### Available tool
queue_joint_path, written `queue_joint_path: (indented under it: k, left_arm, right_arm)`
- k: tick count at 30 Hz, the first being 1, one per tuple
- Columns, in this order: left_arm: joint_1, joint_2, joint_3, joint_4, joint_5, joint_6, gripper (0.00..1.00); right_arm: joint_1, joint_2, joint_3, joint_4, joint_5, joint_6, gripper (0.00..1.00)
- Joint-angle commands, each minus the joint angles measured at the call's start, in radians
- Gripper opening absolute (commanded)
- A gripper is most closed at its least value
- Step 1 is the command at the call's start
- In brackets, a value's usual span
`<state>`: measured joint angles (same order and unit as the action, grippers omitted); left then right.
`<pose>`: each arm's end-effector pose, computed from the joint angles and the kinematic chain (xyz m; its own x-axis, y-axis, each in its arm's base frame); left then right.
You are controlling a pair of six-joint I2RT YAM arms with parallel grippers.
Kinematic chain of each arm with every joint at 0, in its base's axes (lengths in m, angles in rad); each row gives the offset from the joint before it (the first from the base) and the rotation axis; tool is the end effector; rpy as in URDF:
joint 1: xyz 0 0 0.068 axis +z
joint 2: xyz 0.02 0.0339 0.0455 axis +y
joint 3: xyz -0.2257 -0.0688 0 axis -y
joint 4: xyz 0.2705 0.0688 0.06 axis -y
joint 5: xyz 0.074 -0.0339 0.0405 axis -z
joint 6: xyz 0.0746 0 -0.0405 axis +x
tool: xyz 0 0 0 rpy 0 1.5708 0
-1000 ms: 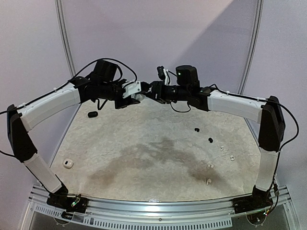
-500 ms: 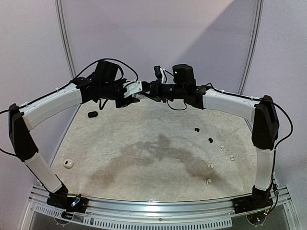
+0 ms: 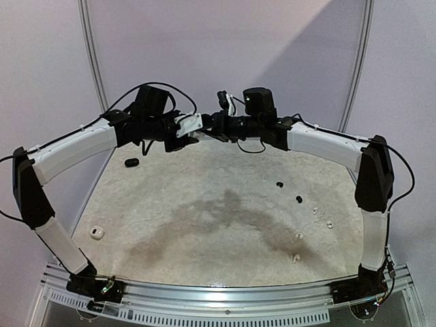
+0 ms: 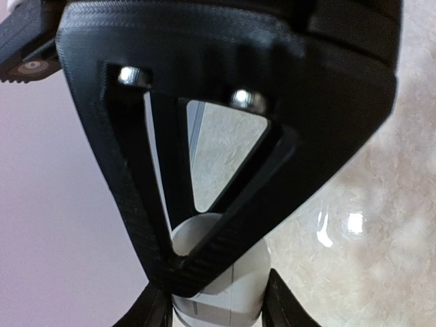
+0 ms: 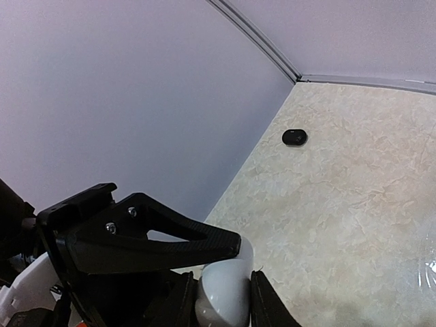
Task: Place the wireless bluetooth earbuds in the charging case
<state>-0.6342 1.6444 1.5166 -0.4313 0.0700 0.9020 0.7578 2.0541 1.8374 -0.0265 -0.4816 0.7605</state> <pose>0.3500 -0.2639 0.2849 0.2363 0.7978 -0.5547 0.7313 0.2299 0.6421 0.3670 0.3948 0.2800 -0.7717 0.1108 -0.6263 -0.5573 0.3566 0.7498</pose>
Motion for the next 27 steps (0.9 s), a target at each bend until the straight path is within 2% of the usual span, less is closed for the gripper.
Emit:
queue_joint_path:
  k: [1, 12, 14, 20, 21, 23, 24, 25, 26, 27]
  left_arm:
    - [-0.007, 0.012, 0.005, 0.091, -0.030, 0.005, 0.00]
    - [-0.005, 0.013, -0.003, 0.112, -0.050, 0.016, 0.00]
    - [-0.005, 0.011, -0.003, 0.109, -0.038, 0.017, 0.00]
    - [-0.005, 0.012, 0.003, 0.107, -0.031, 0.014, 0.00]
    - [-0.004, 0.012, 0.005, 0.100, -0.031, 0.006, 0.10]
    - [0.001, 0.009, 0.018, 0.064, -0.019, -0.021, 0.59]
    - [0.009, 0.007, 0.027, 0.029, -0.009, -0.037, 0.80]
    - [0.019, 0.002, 0.037, -0.010, 0.009, -0.057, 0.94]
    - [0.033, -0.004, 0.048, -0.055, 0.037, -0.081, 0.99]
    - [0.052, -0.011, 0.061, -0.103, 0.078, -0.112, 0.99]
  right_arm:
    - [0.011, 0.034, 0.015, -0.067, -0.053, 0.003, 0.26]
    - [0.011, 0.031, 0.014, -0.071, -0.090, 0.007, 0.30]
    - [0.011, 0.029, 0.012, -0.067, -0.081, 0.007, 0.25]
    - [0.011, 0.033, 0.012, -0.055, -0.088, 0.009, 0.00]
    - [0.011, 0.033, 0.011, -0.053, -0.090, 0.007, 0.00]
    - [0.009, 0.021, 0.003, -0.059, -0.084, -0.017, 0.00]
    - [0.006, 0.013, -0.008, -0.058, -0.077, -0.033, 0.00]
    - [-0.003, -0.002, -0.028, -0.049, -0.073, -0.059, 0.00]
    - [-0.011, -0.018, -0.052, -0.027, -0.070, -0.079, 0.00]
    - [-0.023, -0.047, -0.083, -0.003, -0.067, -0.090, 0.00]
